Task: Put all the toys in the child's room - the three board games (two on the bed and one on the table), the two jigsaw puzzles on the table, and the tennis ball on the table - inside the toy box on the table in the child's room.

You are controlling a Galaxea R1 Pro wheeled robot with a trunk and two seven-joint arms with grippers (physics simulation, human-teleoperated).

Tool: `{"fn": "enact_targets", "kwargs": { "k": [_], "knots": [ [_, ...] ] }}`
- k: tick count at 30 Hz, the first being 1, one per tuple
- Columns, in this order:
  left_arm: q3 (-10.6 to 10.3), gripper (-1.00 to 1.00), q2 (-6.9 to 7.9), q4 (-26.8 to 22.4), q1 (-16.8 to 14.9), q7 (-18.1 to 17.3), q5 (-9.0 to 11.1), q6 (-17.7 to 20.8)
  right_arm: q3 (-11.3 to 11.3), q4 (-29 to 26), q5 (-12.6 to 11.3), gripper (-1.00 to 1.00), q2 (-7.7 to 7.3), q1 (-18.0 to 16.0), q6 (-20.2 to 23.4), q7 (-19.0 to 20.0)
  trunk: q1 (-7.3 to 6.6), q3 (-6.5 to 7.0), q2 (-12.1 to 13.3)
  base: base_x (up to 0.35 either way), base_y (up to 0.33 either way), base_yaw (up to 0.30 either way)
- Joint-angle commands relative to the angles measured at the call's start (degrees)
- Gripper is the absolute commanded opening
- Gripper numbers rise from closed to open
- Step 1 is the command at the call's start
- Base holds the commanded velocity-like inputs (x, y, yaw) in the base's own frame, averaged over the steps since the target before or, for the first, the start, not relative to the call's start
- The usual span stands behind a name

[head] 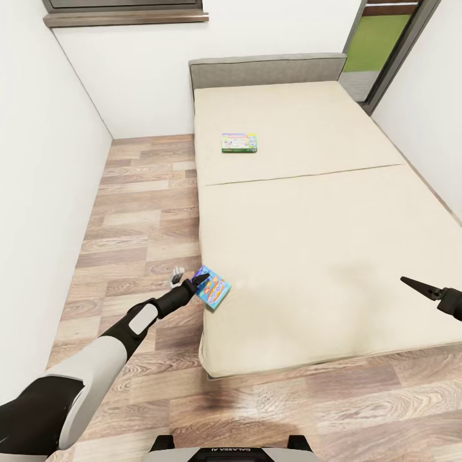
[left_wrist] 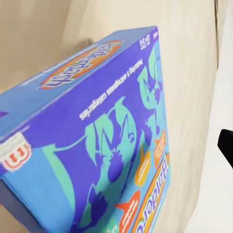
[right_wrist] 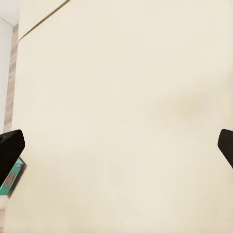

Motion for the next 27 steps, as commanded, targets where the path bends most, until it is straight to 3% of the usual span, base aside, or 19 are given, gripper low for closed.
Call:
{"fn": "enact_targets", "kwargs": {
  "k": [1, 11, 12, 27],
  "knots": [
    [-0.3, 1.0, 0.04, -0.1, 0.0, 0.0, 0.6, 0.4, 0.0, 0.0, -0.2, 1.0, 0.01, 0.0, 0.4, 0.0, 0.0, -0.03, 0.0, 0.0, 0.0, 0.0],
    [-0.3, 1.0, 0.04, -0.2, 0.0, -0.1, 0.6, 0.4, 0.0, 0.0, -0.3, 1.0, 0.04, 0.0, 0.4, 0.0, 0.0, -0.03, 0.0, 0.0, 0.0, 0.0],
    [-0.3, -1.0, 0.04, -0.2, 0.0, -0.1, 0.6, 0.4, 0.0, 0.0, -0.3, 1.0, 0.04, 0.0, 0.4, 0.0, 0.0, -0.03, 0.0, 0.0, 0.0, 0.0],
    [-0.3, -1.0, 0.04, -0.8, 0.2, -0.4, 0.6, 0.1, 0.0, 0.0, -0.3, 1.0, 0.04, 0.0, 0.4, 0.0, 0.0, -0.03, 0.0, 0.0, 0.0, 0.0]
  ]
}}
